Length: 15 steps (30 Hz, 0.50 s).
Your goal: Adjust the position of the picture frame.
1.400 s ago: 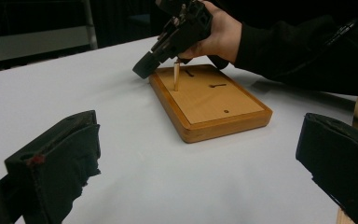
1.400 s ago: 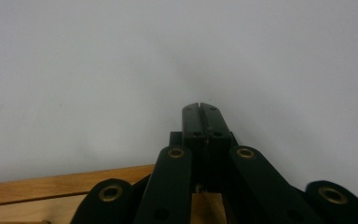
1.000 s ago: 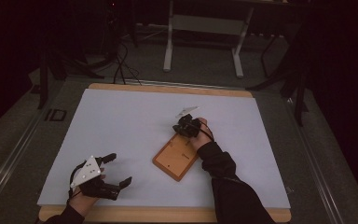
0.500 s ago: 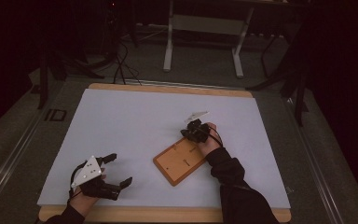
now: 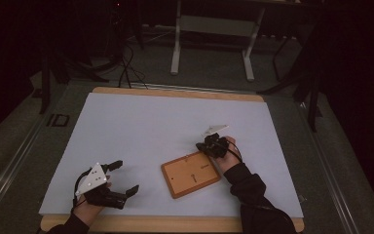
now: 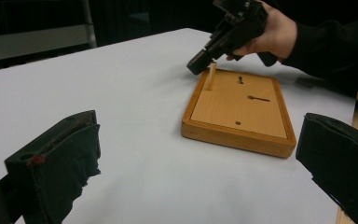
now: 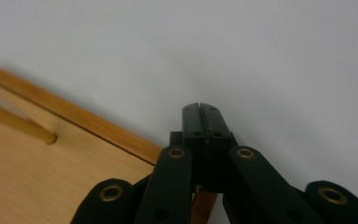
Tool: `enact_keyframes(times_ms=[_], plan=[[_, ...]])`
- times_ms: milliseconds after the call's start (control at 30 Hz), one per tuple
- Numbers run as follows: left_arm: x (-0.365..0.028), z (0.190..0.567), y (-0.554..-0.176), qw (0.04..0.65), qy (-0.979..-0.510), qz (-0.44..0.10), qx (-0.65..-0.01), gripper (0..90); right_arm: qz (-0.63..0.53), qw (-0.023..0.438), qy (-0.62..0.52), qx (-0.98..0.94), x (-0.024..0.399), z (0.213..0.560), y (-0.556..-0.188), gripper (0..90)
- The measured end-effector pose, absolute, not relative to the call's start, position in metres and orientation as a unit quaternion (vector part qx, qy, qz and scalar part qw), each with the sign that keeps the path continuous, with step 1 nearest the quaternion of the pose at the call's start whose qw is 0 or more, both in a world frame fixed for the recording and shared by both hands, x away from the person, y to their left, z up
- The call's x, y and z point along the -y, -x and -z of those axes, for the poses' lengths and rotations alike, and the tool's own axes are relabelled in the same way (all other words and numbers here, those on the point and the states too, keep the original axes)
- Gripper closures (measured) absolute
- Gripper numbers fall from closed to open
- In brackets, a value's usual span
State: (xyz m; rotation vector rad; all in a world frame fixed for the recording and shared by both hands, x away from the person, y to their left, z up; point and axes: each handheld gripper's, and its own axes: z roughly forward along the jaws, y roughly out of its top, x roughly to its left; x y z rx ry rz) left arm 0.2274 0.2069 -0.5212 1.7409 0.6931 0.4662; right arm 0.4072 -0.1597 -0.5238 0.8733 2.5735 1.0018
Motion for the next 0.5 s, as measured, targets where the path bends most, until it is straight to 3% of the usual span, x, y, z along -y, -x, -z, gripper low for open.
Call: enact_keyframes(times_ms=[500], plan=[[-0.205,0.522,-0.228,0.568,-0.742,-0.197,-0.296,0.0,-0.369,0.096,-0.32,-0.867,0.185,0.527,-0.371,90.0]])
